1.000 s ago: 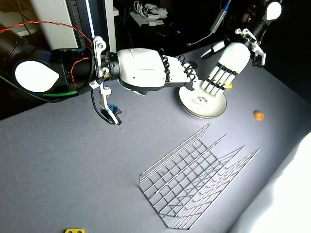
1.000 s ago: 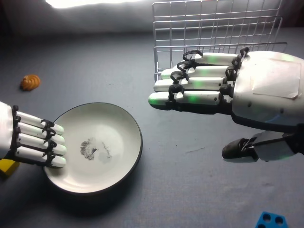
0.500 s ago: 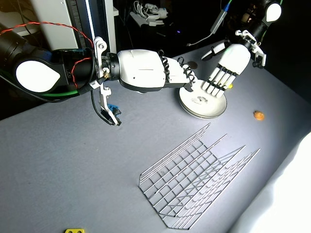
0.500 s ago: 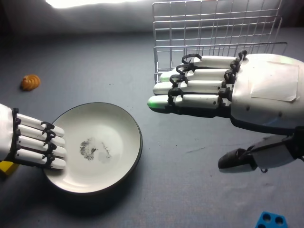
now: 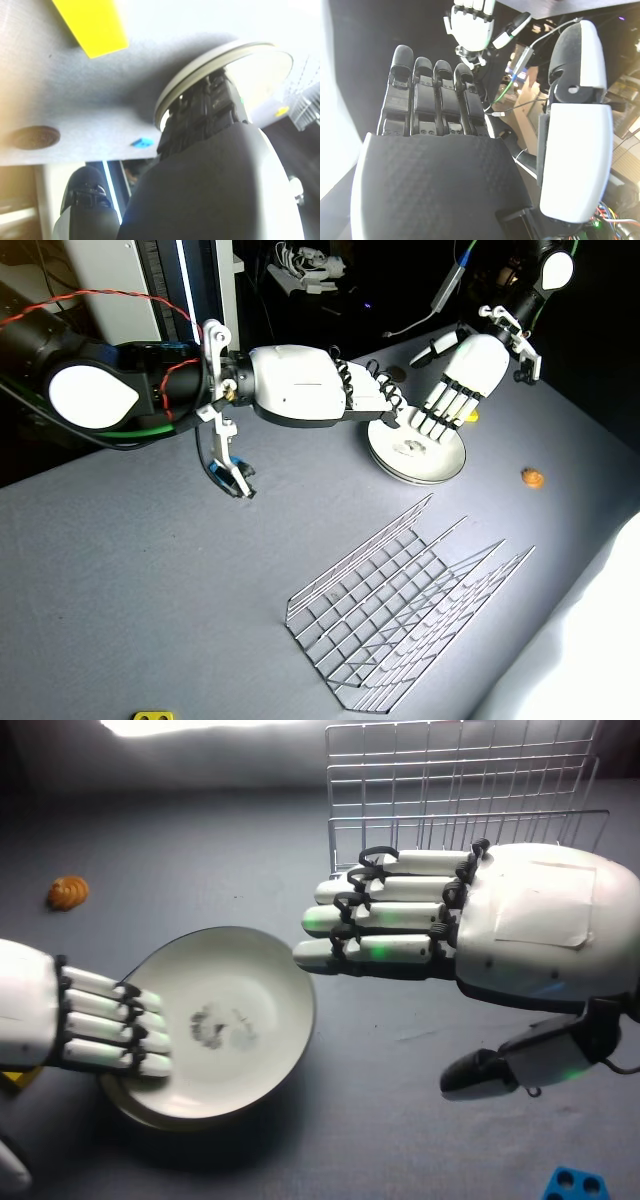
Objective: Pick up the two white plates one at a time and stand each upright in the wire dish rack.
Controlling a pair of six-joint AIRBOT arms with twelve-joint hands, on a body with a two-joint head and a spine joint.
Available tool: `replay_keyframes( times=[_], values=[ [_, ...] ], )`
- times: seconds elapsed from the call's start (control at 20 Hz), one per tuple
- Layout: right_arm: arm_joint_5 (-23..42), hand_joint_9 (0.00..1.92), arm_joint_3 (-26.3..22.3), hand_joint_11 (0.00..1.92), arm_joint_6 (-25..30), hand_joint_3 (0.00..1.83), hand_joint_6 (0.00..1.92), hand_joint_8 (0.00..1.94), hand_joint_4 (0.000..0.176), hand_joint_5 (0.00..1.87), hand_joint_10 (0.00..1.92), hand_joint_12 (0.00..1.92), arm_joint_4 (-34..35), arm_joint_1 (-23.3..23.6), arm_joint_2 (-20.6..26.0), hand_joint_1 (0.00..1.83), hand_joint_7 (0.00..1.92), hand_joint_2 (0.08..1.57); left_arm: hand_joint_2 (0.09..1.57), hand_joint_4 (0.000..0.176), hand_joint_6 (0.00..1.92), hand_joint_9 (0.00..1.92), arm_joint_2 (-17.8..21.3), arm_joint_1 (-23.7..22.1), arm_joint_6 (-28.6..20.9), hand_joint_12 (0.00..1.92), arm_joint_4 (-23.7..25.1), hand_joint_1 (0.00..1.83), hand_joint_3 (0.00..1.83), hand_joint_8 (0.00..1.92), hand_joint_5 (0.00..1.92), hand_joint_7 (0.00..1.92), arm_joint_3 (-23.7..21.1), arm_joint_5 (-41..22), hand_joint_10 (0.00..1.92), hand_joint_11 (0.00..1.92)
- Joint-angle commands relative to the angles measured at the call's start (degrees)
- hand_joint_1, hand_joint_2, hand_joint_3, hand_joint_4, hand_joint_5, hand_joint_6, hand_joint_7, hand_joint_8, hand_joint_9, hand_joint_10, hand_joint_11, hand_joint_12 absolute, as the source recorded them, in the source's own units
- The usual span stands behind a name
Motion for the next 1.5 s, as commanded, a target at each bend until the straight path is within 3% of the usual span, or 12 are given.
replay_keyframes(
  times=[0.0,0.05,0.2,0.25,0.35,0.4,0.65,0.95,1.0,1.2,1.45],
  values=[
    [5.7,0.04,-0.1,0.00,-0.7,0.00,0.00,0.00,0.000,0.12,0.00,0.40,2.1,0.9,-0.1,0.86,0.04,0.94,1.05,0.000,0.00,0.00,-0.9,-0.3,0.1,0.00,-1.4,0.00,0.00,0.00,0.00,0.00,-0.6,-0.7,0.00,0.00],
    [5.1,0.03,-0.1,0.00,-3.6,0.00,0.00,0.00,0.000,0.10,0.00,0.35,4.3,1.0,-0.9,0.87,0.03,0.93,1.05,0.000,0.00,0.00,-1.3,-0.7,0.1,0.00,-1.4,0.00,0.00,0.00,0.00,0.00,-1.4,0.0,0.00,0.00],
    [2.1,0.00,1.0,0.00,-3.8,0.00,0.00,0.00,0.000,0.07,0.00,0.27,4.4,2.1,-2.8,0.88,0.00,0.93,1.05,0.000,0.00,0.00,-2.2,-1.7,0.1,0.00,-1.4,0.00,0.00,0.00,0.00,0.00,-3.0,0.9,0.00,0.00],
    [1.4,0.02,1.3,0.00,-3.8,0.00,0.00,0.00,0.000,0.07,0.00,0.32,4.4,2.3,-3.4,0.87,0.01,0.90,1.04,0.000,0.00,0.00,-2.6,-2.0,0.1,0.00,-1.6,0.00,0.00,0.00,0.00,0.00,-3.3,1.3,0.00,0.00],
    [0.2,0.00,1.9,0.00,-4.3,0.00,0.00,0.00,0.000,0.01,0.00,0.07,4.4,2.4,-4.3,0.88,0.00,0.86,1.06,0.000,0.00,0.00,-3.5,-2.0,0.1,0.00,-2.7,0.00,0.01,0.00,0.00,0.00,-3.5,1.9,0.00,0.00],
    [-0.3,0.00,2.0,0.00,-5.2,0.00,0.00,0.00,0.000,0.00,0.00,0.01,4.4,2.5,-4.7,0.78,0.00,0.85,1.05,0.000,0.00,0.00,-3.8,-2.2,0.0,0.00,-2.8,0.00,0.00,0.00,0.00,0.00,-3.5,2.1,0.00,0.00],
    [-7.7,0.00,3.5,0.00,-10.2,0.00,0.00,0.00,0.000,0.00,0.00,0.00,4.4,2.8,-7.4,0.75,0.00,0.82,1.04,0.000,0.00,0.00,-4.8,-3.4,-0.2,0.00,-2.8,0.00,0.00,0.00,0.00,0.00,-4.0,2.9,0.00,0.00],
    [-8.7,0.00,6.4,0.00,-11.8,0.00,0.00,0.00,0.000,0.00,0.00,0.00,4.4,3.3,-11.4,0.75,0.00,0.82,1.04,0.000,0.00,0.00,-5.3,-3.6,-0.3,0.00,-2.8,0.00,0.00,0.00,0.00,0.00,-3.9,3.0,0.00,0.00],
    [-8.7,0.00,6.8,0.00,-11.9,0.00,0.00,0.00,0.000,0.00,0.00,0.00,4.4,3.7,-12.2,0.82,0.00,0.82,1.05,0.000,0.00,0.00,-5.3,-3.6,-0.3,0.00,-2.8,0.00,0.00,0.00,0.00,0.00,-3.9,3.0,0.00,0.00],
    [-9.5,0.00,9.0,0.00,-12.8,0.00,0.00,0.00,0.000,0.00,0.00,0.00,4.4,4.5,-15.4,0.76,0.00,0.84,1.05,0.000,0.00,0.00,-5.2,-3.3,-0.3,0.00,-2.8,0.00,0.00,0.00,0.00,0.00,-3.7,2.9,0.00,0.00],
    [-12.9,0.00,11.5,0.00,-14.2,0.00,0.00,0.00,0.000,0.00,0.00,0.00,4.4,5.7,-17.9,0.96,0.00,0.84,1.05,0.000,0.00,0.00,-5.3,-3.0,-0.3,0.00,-3.9,0.00,0.00,0.00,0.00,0.00,-3.2,2.7,0.00,0.00]
  ],
)
